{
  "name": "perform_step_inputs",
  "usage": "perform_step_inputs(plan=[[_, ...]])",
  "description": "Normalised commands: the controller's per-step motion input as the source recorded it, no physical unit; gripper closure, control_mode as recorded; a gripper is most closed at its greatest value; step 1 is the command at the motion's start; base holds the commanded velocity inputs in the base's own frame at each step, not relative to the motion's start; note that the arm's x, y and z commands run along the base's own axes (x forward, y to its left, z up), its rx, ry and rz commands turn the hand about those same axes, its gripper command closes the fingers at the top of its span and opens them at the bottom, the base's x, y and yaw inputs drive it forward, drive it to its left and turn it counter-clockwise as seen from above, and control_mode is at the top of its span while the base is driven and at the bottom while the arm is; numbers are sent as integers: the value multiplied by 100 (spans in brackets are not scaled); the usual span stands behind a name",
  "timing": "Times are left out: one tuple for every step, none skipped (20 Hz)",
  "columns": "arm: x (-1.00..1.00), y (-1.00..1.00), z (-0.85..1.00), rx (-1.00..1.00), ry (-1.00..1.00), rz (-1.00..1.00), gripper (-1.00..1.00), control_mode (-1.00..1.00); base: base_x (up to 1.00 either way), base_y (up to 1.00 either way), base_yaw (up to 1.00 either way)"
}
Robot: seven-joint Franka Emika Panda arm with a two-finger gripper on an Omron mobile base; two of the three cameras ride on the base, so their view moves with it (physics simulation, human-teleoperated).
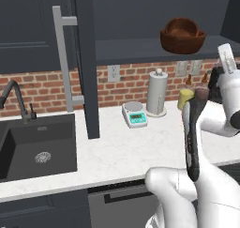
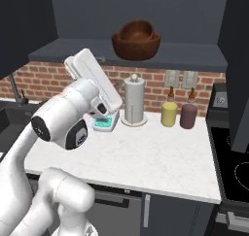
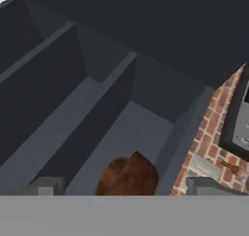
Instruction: Pick up the bowls on the counter and stack them on top of one another in the open cabinet. Place the smaller bowl on top of the larger bowl.
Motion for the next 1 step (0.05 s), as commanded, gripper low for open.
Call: perform_step_inputs(plan=[[-56,89,100,-9,33,12,-100,-100,0,0,0]])
